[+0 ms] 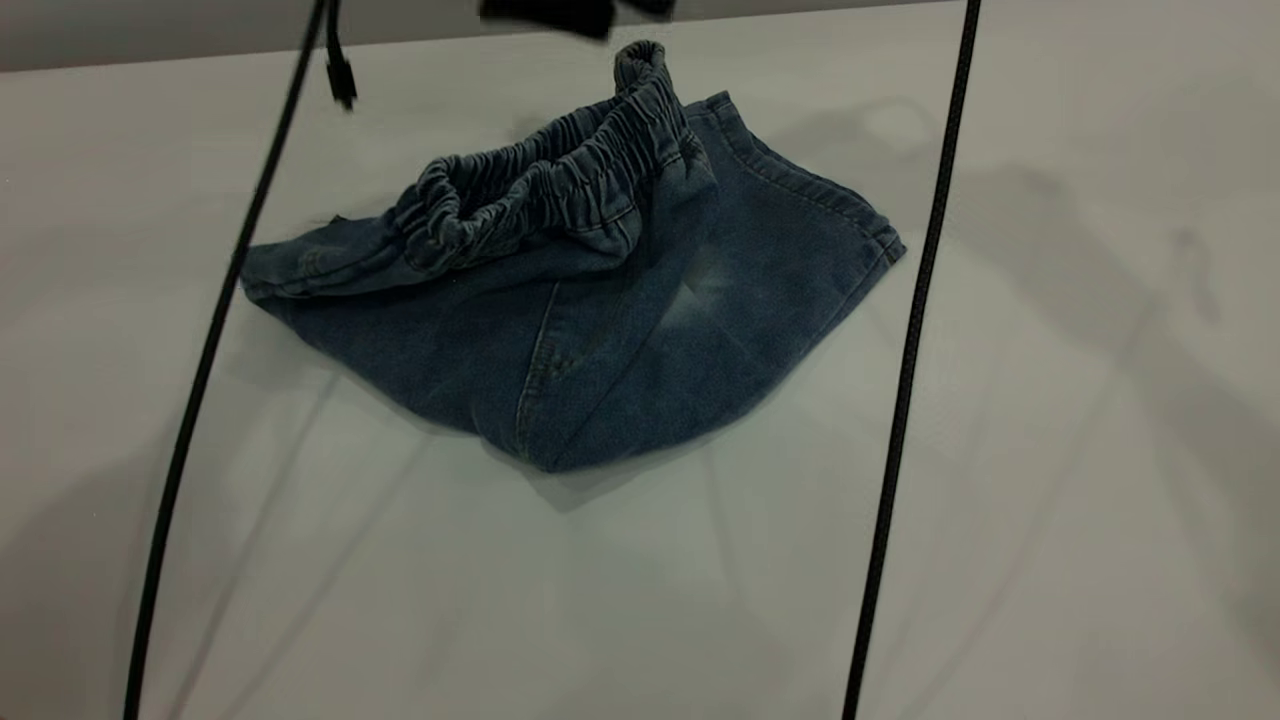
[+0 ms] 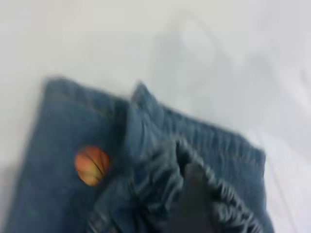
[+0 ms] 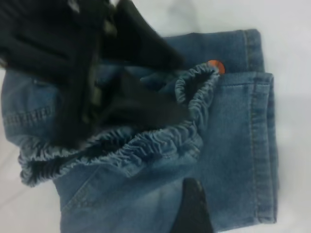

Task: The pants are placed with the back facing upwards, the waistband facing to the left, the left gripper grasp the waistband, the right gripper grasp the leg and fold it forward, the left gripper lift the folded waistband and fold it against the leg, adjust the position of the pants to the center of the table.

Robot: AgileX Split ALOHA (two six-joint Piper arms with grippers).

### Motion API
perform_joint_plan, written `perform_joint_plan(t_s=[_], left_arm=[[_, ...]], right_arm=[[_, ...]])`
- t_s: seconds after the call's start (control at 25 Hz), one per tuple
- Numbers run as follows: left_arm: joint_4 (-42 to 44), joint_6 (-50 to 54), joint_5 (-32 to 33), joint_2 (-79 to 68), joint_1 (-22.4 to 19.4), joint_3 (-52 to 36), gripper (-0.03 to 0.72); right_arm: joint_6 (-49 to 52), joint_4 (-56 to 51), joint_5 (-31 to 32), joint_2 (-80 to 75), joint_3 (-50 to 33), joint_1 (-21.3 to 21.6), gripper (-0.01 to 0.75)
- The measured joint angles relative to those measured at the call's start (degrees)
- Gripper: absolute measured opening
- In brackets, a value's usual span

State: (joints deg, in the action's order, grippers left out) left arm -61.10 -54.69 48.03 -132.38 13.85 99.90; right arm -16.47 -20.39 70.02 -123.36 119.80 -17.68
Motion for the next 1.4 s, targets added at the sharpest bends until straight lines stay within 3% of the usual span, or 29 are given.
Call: perform_joint_plan(t_s=[0.32,0.56,0.8,1.12,1.4], left_arm=[[3.0,2.8,4.6,8.8,-6.5,3.7,0.53],[3.0,1.6,5.0,17.4,-8.0,3.7,0.529],[2.8,1.5,6.0,20.7,-8.0,3.7,0.529],[2.8,1.6,10.5,22.4,-8.0,3.7,0.529],[2.5,1.6,10.6,22.6,-8.0,3.7,0.529]], right_arm=[[5.1,0.0,-0.2,0.4,-2.5,-0.1,0.479],[4.2,-6.1,-0.3,1.8,-14.8,-1.2,0.479],[-2.1,-13.9,-1.0,1.3,-26.1,-6.4,0.479],[-5.9,-14.1,-11.4,-3.1,-26.8,-15.7,0.479],[-8.1,-17.6,-16.7,-7.3,-24.1,-16.6,0.479]])
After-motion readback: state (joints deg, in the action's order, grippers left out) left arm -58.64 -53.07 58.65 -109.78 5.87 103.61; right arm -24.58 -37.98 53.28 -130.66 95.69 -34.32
